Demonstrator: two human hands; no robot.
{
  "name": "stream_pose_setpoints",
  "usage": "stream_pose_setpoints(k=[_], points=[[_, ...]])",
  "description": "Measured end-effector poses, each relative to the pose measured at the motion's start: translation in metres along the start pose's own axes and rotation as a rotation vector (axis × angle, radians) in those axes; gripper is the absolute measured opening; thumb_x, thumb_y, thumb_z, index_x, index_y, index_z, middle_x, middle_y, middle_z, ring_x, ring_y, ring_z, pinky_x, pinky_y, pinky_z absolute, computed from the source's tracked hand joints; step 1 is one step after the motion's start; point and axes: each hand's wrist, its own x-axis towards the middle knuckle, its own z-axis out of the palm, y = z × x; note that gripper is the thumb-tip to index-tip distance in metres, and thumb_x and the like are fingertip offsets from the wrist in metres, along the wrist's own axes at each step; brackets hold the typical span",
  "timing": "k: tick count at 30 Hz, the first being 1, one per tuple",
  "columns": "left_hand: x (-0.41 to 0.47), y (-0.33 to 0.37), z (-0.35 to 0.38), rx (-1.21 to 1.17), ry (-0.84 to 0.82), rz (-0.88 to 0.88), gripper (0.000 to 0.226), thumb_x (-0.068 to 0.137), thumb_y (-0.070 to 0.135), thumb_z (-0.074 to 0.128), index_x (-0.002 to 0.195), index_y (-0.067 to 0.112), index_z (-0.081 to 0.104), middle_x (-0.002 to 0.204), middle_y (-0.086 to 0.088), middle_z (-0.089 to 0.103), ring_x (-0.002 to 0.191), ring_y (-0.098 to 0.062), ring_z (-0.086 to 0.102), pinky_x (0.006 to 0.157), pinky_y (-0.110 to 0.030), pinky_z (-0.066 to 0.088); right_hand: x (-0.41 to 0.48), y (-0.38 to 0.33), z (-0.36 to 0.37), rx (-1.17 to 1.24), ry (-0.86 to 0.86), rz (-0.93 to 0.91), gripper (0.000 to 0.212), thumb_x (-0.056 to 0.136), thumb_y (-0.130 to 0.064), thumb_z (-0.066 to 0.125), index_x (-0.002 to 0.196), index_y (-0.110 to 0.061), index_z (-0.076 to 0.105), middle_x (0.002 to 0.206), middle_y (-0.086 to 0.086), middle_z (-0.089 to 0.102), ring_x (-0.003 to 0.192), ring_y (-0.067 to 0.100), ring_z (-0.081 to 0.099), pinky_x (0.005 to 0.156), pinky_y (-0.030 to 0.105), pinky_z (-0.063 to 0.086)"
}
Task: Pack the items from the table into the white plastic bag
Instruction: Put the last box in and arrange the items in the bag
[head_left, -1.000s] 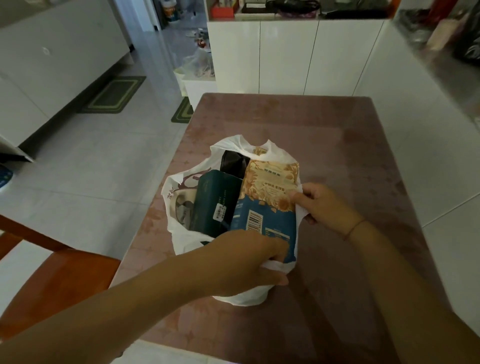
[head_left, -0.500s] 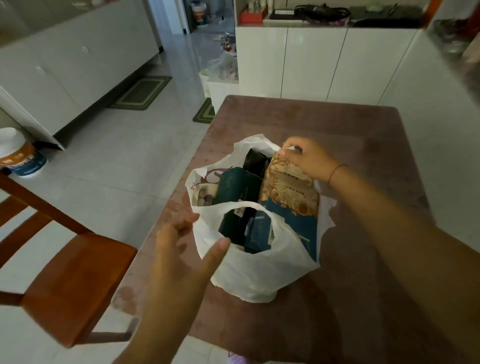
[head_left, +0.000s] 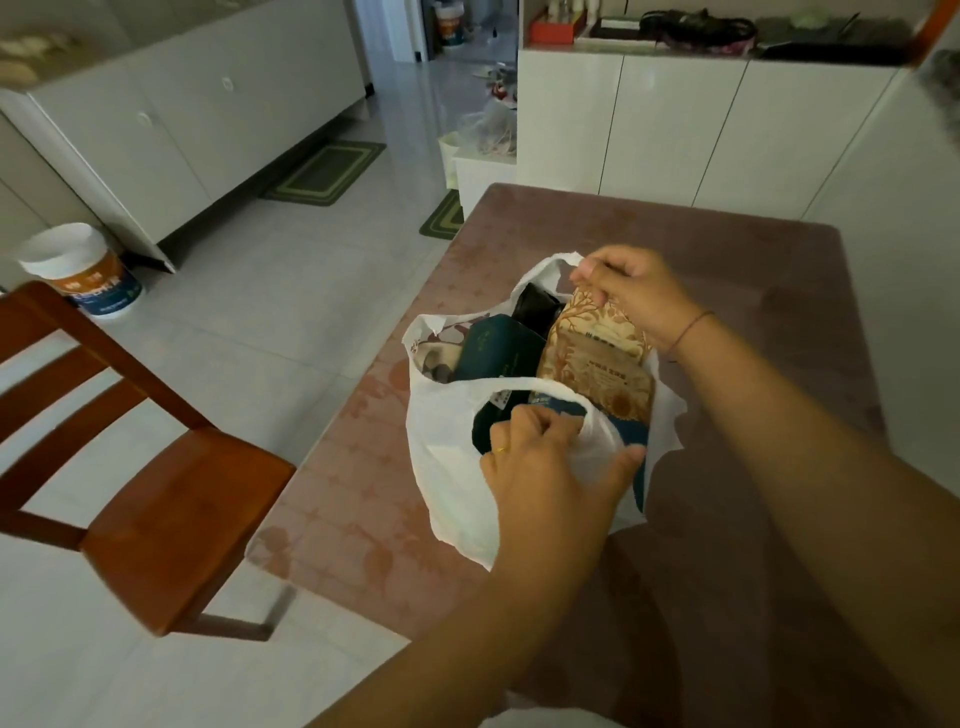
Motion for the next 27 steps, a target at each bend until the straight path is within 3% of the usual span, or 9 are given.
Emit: stream_pose_setpoints(k=[2, 4, 7, 9, 13, 15, 18, 22, 27], points=[[0.008, 0.006, -0.013, -0.211, 0.021, -0.019, 0.024, 0.085, 0.045, 0.058, 0.100, 0.028, 0.067, 0.104, 0.015, 0.058, 0.103, 0.002, 0.047, 0.089, -0.027, 0.042, 0.000, -0.004, -0.006, 0.133, 0.026, 0.031, 0.022, 0.094, -0.022, 0.052, 0.081, -0.025, 0.069, 0.052, -0.007, 0.053, 0.079, 0.010, 0.068, 0.079, 0.022, 0.053], [0.016, 0.009, -0.038, -0.570, -0.045, -0.124, 0.015, 0.090, 0.033, 0.056, 0.084, 0.028, 0.068, 0.084, 0.017, 0.068, 0.087, 0.006, 0.060, 0.076, -0.022, 0.049, 0.001, -0.009, -0.017, 0.221, 0.065, 0.047, 0.023, 0.095, -0.019, 0.050, 0.083, -0.020, 0.069, 0.048, -0.009, 0.047, 0.068, 0.007, 0.065, 0.073, 0.018, 0.050], [0.027, 0.011, -0.072, -1.089, -0.284, -0.236, 0.014, 0.090, 0.014, 0.054, 0.101, 0.012, 0.062, 0.096, -0.008, 0.074, 0.092, -0.024, 0.069, 0.084, -0.037, 0.055, -0.003, -0.022, -0.035, 0.278, 0.083, 0.038, 0.023, 0.095, -0.017, 0.050, 0.084, -0.015, 0.070, 0.043, -0.011, 0.043, 0.053, 0.008, 0.050, 0.075, 0.024, 0.048], [0.035, 0.012, -0.087, -1.180, -0.290, -0.188, 0.029, 0.087, 0.007, 0.056, 0.116, 0.004, 0.053, 0.094, -0.013, 0.073, 0.084, -0.023, 0.069, 0.082, -0.033, 0.056, -0.008, -0.036, -0.048, 0.300, 0.111, 0.016, 0.022, 0.095, -0.017, 0.051, 0.084, -0.014, 0.070, 0.045, -0.010, 0.043, 0.049, 0.008, 0.045, 0.073, 0.027, 0.049], [0.071, 0.025, -0.121, -1.156, -0.056, -0.066, 0.017, 0.084, 0.000, 0.056, 0.097, 0.011, 0.056, 0.068, -0.002, 0.067, 0.057, -0.012, 0.059, 0.063, -0.026, 0.052, -0.024, -0.061, -0.081, 0.354, 0.255, 0.029, 0.022, 0.095, -0.018, 0.050, 0.082, -0.011, 0.066, 0.052, -0.008, 0.055, 0.045, 0.005, 0.039, 0.063, 0.024, 0.048], [0.097, 0.035, -0.131, -1.090, 0.013, -0.049, 0.018, 0.082, 0.000, 0.059, 0.088, 0.017, 0.054, 0.075, -0.003, 0.065, 0.054, -0.010, 0.052, 0.057, -0.024, 0.046, -0.034, -0.068, -0.098, 0.389, 0.286, 0.018, 0.023, 0.095, -0.020, 0.049, 0.084, -0.010, 0.065, 0.046, -0.011, 0.053, 0.045, 0.006, 0.039, 0.060, 0.023, 0.047], [0.128, 0.045, -0.121, -0.909, -0.006, -0.050, 0.023, 0.081, 0.004, 0.063, 0.096, 0.019, 0.054, 0.088, -0.006, 0.065, 0.056, -0.009, 0.048, 0.056, -0.023, 0.042, -0.055, -0.066, -0.111, 0.387, 0.293, -0.011, 0.022, 0.094, -0.022, 0.049, 0.083, -0.012, 0.066, 0.049, -0.009, 0.055, 0.044, 0.007, 0.040, 0.055, 0.023, 0.048], [0.150, 0.044, -0.081, -0.720, -0.093, -0.020, 0.029, 0.085, 0.004, 0.059, 0.111, 0.014, 0.053, 0.087, -0.004, 0.065, 0.061, -0.009, 0.049, 0.053, -0.020, 0.041, -0.091, -0.036, -0.110, 0.240, 0.398, 0.093, 0.021, 0.097, -0.016, 0.046, 0.092, -0.013, 0.066, 0.051, -0.005, 0.045, 0.045, 0.007, 0.037, 0.057, 0.023, 0.046], [0.158, 0.026, -0.047, -0.614, -0.048, 0.119, 0.051, 0.085, 0.004, 0.060, 0.130, 0.014, 0.039, 0.099, 0.000, 0.067, 0.086, -0.012, 0.062, 0.070, -0.022, 0.051, -0.123, -0.009, -0.102, 0.095, 0.444, 0.109, 0.026, 0.094, -0.008, 0.049, 0.117, -0.012, 0.061, 0.076, 0.000, 0.058, 0.063, -0.002, 0.055, 0.069, 0.012, 0.050]])
